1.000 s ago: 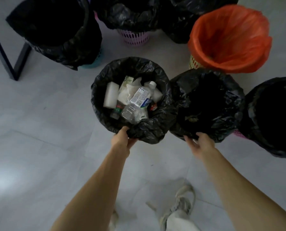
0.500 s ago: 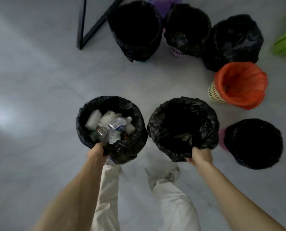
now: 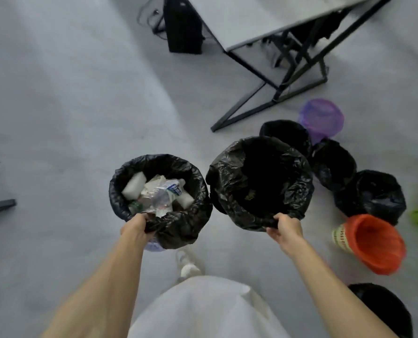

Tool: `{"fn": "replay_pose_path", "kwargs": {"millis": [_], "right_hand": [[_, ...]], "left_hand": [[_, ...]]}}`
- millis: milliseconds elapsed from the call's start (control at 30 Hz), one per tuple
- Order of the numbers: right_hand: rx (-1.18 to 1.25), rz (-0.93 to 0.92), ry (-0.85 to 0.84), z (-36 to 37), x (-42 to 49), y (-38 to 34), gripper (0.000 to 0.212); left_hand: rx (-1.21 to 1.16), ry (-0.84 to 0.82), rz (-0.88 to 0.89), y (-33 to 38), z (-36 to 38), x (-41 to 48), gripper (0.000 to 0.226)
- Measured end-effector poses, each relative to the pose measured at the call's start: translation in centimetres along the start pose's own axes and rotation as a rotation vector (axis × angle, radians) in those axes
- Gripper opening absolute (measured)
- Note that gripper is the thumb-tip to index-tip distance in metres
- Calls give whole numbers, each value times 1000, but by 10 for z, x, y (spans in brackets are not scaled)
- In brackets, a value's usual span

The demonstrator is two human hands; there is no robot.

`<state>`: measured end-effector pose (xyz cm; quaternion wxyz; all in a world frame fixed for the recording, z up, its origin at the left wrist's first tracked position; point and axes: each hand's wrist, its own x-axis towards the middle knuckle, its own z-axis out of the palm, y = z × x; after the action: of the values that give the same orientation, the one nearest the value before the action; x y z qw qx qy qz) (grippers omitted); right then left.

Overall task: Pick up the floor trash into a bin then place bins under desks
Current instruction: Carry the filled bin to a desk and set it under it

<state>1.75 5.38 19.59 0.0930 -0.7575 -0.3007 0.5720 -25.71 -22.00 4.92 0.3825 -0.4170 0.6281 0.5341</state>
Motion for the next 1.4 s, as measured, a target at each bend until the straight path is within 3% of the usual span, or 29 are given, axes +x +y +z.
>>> {"fn": "replay_pose_path", "kwargs": {"millis": [67,167,267,433,633,800,967,1100,1233,1400], "right_hand": [[-36,-46,-80,34,-14,-16,24],[-91,-94,-131,85,-40,-48,23],[-134,-115,-166,121,-47,-64,18],[-185,-164,-201,208,-37,-133,17],[-202,-197,-227,309,-10,-229,8],[-268,-221,-283,409,2,-330,10],[-377,-252,-302,503,7,-419,18],[-384,-282,-318,587,10,-483,18],[-387,-289,-294,676,15,-533,18],[-326,-274,-266,770,21,-589,15]], "left_hand": [[-22,-19,45,39,-16,1,58],[-35,96,121,100,-16,-80,28],[-13,140,191,133,-16,-98,18],[-47,237,263,235,8,-73,20],[-160,267,238,347,45,11,39],[-236,290,273,465,102,-15,28],[-222,339,279,564,120,38,39],[-265,318,312,652,146,56,30],[-229,302,309,743,168,105,35],[-67,294,302,855,204,127,23]]}}
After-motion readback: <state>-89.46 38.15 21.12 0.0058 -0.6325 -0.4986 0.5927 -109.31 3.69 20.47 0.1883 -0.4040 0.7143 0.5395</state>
